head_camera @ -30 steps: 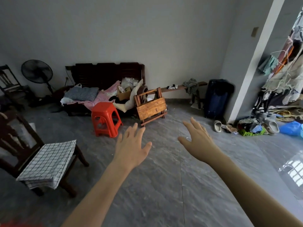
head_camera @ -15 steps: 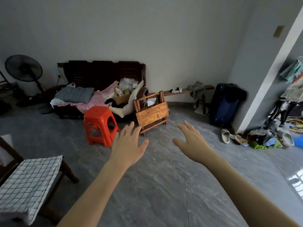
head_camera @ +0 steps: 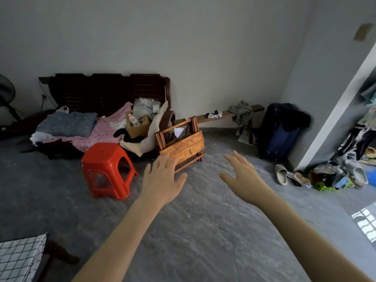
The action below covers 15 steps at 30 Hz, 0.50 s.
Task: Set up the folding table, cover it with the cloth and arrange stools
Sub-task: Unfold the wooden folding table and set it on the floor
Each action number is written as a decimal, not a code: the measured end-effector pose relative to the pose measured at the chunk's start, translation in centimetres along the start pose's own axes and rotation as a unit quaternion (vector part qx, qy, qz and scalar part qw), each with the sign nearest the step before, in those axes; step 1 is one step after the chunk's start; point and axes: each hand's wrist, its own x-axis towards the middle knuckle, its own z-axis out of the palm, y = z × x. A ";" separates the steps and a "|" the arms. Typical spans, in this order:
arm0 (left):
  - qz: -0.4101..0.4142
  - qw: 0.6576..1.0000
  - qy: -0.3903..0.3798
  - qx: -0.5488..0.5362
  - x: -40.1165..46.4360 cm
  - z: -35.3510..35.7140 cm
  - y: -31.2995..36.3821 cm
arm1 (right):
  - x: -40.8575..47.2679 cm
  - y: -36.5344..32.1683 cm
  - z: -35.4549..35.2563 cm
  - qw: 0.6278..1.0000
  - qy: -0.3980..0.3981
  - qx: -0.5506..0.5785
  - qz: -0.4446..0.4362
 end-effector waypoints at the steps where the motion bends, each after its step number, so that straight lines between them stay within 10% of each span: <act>1: 0.001 1.000 -0.003 -0.002 1.6 0.4 -0.2 | 1.5 0.3 0.1 1.000 -0.002 0.002 0.001; 15: -0.018 0.999 -0.012 0.029 28.1 4.1 -0.1 | 28.8 5.9 -3.9 0.999 -0.021 0.027 -0.003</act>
